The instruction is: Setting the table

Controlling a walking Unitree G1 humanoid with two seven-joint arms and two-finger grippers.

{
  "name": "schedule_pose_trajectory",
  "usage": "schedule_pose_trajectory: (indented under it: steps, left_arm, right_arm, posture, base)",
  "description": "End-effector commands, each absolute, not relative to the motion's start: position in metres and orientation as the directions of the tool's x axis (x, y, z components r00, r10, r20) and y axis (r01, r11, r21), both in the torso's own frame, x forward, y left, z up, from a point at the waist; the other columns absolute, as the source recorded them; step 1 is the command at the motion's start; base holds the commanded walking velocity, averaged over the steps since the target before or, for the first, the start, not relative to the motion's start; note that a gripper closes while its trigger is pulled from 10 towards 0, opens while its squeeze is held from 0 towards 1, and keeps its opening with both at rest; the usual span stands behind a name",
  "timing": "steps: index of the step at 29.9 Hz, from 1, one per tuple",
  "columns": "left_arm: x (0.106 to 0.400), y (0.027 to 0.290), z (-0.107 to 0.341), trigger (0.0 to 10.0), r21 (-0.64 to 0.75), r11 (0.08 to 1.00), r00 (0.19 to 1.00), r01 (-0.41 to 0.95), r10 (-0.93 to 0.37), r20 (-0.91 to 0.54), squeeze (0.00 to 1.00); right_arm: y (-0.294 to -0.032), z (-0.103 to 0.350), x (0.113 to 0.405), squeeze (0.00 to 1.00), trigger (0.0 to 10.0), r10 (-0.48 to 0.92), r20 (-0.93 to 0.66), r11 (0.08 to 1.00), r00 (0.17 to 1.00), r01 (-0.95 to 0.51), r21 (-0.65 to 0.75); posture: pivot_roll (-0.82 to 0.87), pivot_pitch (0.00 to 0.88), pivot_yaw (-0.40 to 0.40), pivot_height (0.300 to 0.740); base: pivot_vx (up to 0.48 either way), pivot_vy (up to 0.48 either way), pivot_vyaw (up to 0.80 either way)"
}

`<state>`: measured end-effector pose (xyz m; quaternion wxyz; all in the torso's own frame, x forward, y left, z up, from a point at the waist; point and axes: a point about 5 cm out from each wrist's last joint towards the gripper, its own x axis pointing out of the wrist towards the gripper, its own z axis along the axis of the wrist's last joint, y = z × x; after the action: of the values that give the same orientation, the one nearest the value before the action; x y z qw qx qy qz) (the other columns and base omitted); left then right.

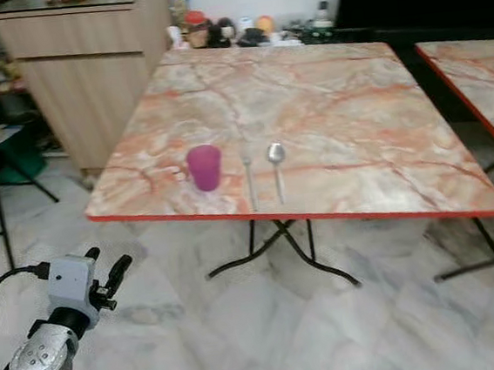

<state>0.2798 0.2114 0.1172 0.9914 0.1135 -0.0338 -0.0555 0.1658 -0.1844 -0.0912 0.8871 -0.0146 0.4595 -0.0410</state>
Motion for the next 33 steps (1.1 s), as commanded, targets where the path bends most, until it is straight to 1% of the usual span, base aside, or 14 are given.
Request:
schedule_pose_trajectory:
  steps: [1, 8, 11, 14, 17, 21, 22, 24, 26, 31, 33]
  left_arm:
    - [0.280, 0.212, 0.125, 10.0, 0.225, 0.969, 0.989, 0.099, -0.121, 0.085, 0.00]
    - [0.281, 0.214, 0.128, 10.0, 0.202, 0.976, 0.990, 0.086, -0.106, 0.090, 0.00]
    - [0.281, 0.213, 0.127, 10.0, 0.194, 0.977, 0.990, 0.087, -0.106, 0.089, 0.00]
    - [0.281, 0.212, 0.127, 10.0, 0.179, 0.980, 0.991, 0.088, -0.105, 0.087, 0.00]
    - [0.281, 0.213, 0.128, 10.0, 0.185, 0.979, 0.990, 0.086, -0.104, 0.092, 0.00]
    - [0.281, 0.213, 0.129, 10.0, 0.204, 0.975, 0.990, 0.087, -0.107, 0.093, 0.00]
    - [0.281, 0.213, 0.129, 10.0, 0.204, 0.975, 0.990, 0.087, -0.107, 0.093, 0.00]
    - [0.281, 0.213, 0.130, 10.0, 0.203, 0.975, 0.989, 0.087, -0.109, 0.097, 0.00]
    - [0.281, 0.213, 0.131, 10.0, 0.203, 0.975, 0.989, 0.088, -0.110, 0.099, 0.00]
    - [0.281, 0.212, 0.132, 10.0, 0.200, 0.976, 0.988, 0.089, -0.111, 0.104, 0.00]
    - [0.281, 0.211, 0.133, 10.0, 0.200, 0.976, 0.987, 0.091, -0.114, 0.109, 0.00]
  right_arm:
    - [-0.188, -0.094, 0.159, 0.00, 10.0, -0.094, -0.830, 0.995, 0.549, 0.074, -0.064]
    - [-0.209, -0.094, 0.150, 0.00, 10.0, -0.111, -0.832, 0.993, 0.543, 0.089, -0.074]
    - [-0.212, -0.095, 0.145, 0.00, 10.0, -0.112, -0.835, 0.993, 0.538, 0.089, -0.076]
    - [-0.213, -0.096, 0.142, 0.00, 10.0, -0.113, -0.837, 0.993, 0.535, 0.089, -0.077]
    - [-0.206, -0.096, 0.146, 0.00, 10.0, -0.104, -0.837, 0.994, 0.538, 0.083, -0.070]
    - [-0.192, -0.095, 0.153, 0.00, 10.0, -0.088, -0.834, 0.996, 0.544, 0.071, -0.059]
    - [-0.192, -0.095, 0.153, 0.00, 10.0, -0.088, -0.834, 0.996, 0.544, 0.071, -0.059]
    - [-0.180, -0.097, 0.154, 0.00, 10.0, -0.073, -0.837, 0.997, 0.543, 0.061, -0.048]
    - [-0.173, -0.098, 0.153, 0.00, 10.0, -0.066, -0.838, 0.998, 0.541, 0.055, -0.043]
    - [-0.161, -0.097, 0.157, 0.00, 10.0, -0.055, -0.837, 0.998, 0.544, 0.045, -0.036]
    - [-0.154, -0.096, 0.161, 0.00, 10.0, -0.046, -0.832, 0.999, 0.552, 0.037, -0.031]
  posture:
    - [0.12, 0.117, -0.017, 0.740]
    - [0.12, 0.119, -0.017, 0.740]
    - [0.12, 0.119, -0.016, 0.740]
    - [0.12, 0.120, -0.017, 0.740]
    - [0.12, 0.119, -0.016, 0.740]
    - [0.12, 0.118, -0.015, 0.740]
    - [0.12, 0.118, -0.015, 0.740]
    - [0.12, 0.118, -0.015, 0.740]
    - [0.12, 0.118, -0.015, 0.740]
    - [0.13, 0.117, -0.016, 0.740]
    - [0.13, 0.117, -0.016, 0.740]
  base:
    - [0.000, 0.000, -0.70]
    - [0.000, 0.000, -0.69]
    - [0.000, 0.000, -0.68]
    - [0.000, 0.355, -0.67]
    - [0.000, 0.480, -0.68]
    - [0.000, 0.000, -0.67]
    - [0.000, 0.000, -0.68]
    - [0.000, 0.000, -0.65]
    - [0.000, 0.000, -0.64]
    - [0.000, 0.000, -0.64]
    - [0.000, 0.000, 0.00]
